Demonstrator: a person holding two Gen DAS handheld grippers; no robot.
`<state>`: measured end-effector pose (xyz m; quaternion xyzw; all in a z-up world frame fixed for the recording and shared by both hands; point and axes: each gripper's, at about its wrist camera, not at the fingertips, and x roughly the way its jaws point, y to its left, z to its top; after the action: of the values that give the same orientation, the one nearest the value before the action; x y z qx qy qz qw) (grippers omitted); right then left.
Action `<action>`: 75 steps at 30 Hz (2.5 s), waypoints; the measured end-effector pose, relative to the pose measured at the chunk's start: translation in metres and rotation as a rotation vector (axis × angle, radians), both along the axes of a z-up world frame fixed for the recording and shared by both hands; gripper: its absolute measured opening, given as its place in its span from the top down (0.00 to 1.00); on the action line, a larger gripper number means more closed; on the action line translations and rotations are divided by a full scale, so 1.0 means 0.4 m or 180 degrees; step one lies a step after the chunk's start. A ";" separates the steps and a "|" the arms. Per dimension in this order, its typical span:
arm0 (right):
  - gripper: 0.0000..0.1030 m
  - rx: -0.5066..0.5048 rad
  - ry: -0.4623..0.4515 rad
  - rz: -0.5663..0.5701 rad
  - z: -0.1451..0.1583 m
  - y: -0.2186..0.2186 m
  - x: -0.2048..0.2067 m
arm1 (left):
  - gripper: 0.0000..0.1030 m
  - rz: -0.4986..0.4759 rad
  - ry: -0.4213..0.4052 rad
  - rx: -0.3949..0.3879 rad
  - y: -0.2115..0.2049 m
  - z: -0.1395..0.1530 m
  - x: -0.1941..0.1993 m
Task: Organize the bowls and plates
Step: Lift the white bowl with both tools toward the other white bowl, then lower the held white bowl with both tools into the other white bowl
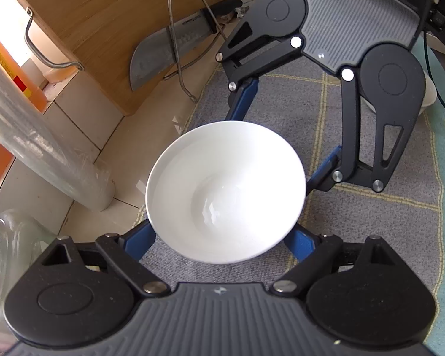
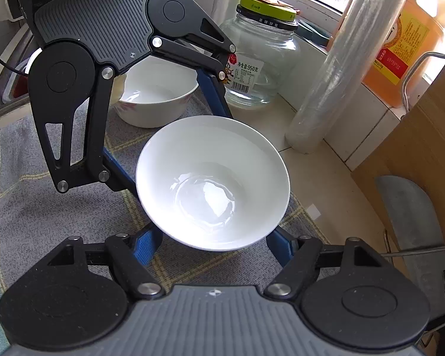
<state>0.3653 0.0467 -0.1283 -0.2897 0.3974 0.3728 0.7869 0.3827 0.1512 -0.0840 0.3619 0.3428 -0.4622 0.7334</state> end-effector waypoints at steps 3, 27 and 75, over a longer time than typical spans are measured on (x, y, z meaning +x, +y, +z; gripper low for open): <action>0.22 -0.0011 -0.0023 -0.0009 0.007 0.002 -0.011 | 0.11 -0.0019 -0.0015 -0.0008 0.000 0.008 -0.009; 0.22 -0.0084 -0.0228 -0.0127 0.111 -0.010 -0.190 | 0.11 -0.0162 -0.0208 -0.0069 -0.028 0.108 -0.169; 0.22 -0.0203 -0.0099 -0.0890 0.144 -0.334 -0.447 | 0.11 -0.0930 -0.0087 -0.0184 -0.379 0.107 -0.341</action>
<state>0.1865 -0.0868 -0.0708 -0.2621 0.4333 0.2421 0.8276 0.2465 -0.0005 -0.0410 0.3929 0.2630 -0.5688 0.6730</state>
